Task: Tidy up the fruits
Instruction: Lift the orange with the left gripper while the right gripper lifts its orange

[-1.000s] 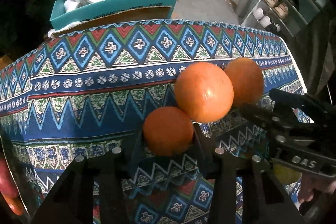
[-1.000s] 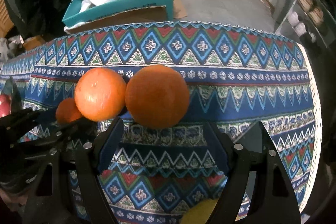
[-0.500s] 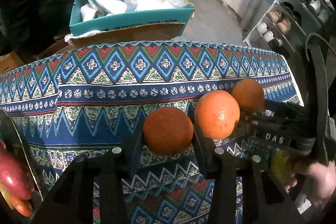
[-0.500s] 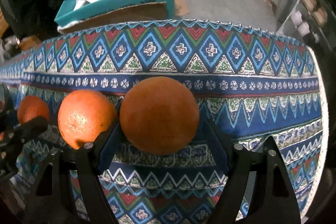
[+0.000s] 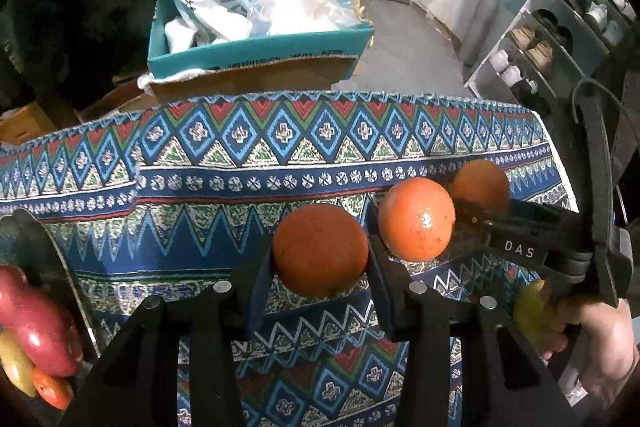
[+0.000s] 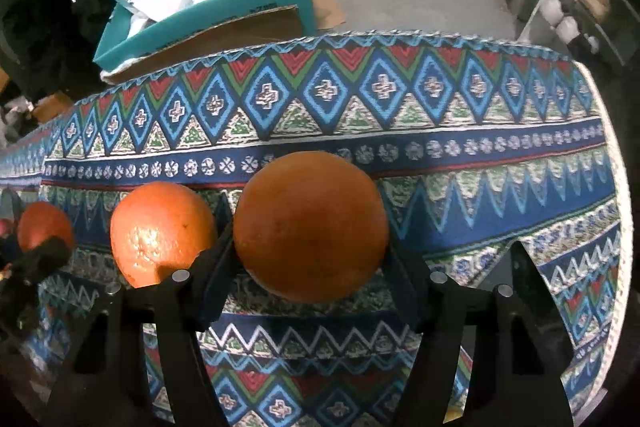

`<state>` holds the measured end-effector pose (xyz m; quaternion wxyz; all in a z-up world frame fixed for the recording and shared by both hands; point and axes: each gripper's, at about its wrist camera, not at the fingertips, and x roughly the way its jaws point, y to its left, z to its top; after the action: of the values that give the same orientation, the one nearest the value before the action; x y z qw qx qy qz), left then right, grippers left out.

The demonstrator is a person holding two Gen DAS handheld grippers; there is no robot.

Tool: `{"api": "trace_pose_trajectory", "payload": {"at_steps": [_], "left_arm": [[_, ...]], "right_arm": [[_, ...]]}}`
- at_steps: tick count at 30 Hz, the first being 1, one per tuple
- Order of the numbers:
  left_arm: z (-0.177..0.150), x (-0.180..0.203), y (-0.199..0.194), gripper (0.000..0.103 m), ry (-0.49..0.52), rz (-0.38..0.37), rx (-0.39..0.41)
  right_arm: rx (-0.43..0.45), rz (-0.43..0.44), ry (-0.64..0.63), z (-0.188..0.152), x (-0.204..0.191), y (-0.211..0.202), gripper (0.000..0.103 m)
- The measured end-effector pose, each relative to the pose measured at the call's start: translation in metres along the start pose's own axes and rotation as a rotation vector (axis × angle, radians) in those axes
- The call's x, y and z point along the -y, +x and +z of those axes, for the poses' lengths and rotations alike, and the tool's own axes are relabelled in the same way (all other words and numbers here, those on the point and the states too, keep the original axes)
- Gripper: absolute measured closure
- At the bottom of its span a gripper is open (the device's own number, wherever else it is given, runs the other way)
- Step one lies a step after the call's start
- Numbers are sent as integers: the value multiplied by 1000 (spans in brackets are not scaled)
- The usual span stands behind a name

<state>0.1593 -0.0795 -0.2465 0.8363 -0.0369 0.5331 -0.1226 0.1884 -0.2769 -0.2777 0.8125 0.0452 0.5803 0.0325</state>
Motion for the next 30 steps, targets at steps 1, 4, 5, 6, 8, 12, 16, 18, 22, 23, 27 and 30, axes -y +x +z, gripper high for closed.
{"api": "trace_pose_trajectory", "payload": {"at_steps": [1,4,5,6,8,12,16,18,22,23,27,30], "left_arm": [[0,0,-3,58,1,2,6],[2,1,-14,58,4,6,26],[2,2,-17,58,4,8,31],[2,2,-22,58,5,9,41],[2,2,-30,58,5,11,54],[0,3,-46,58,7,14,80],[-1,5,-62,58,13,17,107],[-2,5,-70,58,11,14,119],[-5,5,-86,58,7,11,144],[-5,5,-89,58,6,11,149],[-6,7,-104,58,8,13,179],[-9,9,-116,58,10,14,199]], "right_arm": [[5,-3,1,-2,2,-3,36],[37,-26,-17,-4,-1,-17,36],[54,-41,-30,-5,-4,-24,36],[63,-46,-36,-6,-4,-28,36],[87,-54,-46,-7,-8,-39,36],[129,-53,-60,-10,-10,-62,36],[167,-46,-71,-13,-16,-84,36],[189,-39,-73,-15,-18,-97,36],[226,-28,-76,-15,-25,-116,36],[236,-26,-78,-15,-26,-123,36],[272,-21,-80,-18,-30,-145,36],[298,-17,-84,-22,-32,-162,36]]}}
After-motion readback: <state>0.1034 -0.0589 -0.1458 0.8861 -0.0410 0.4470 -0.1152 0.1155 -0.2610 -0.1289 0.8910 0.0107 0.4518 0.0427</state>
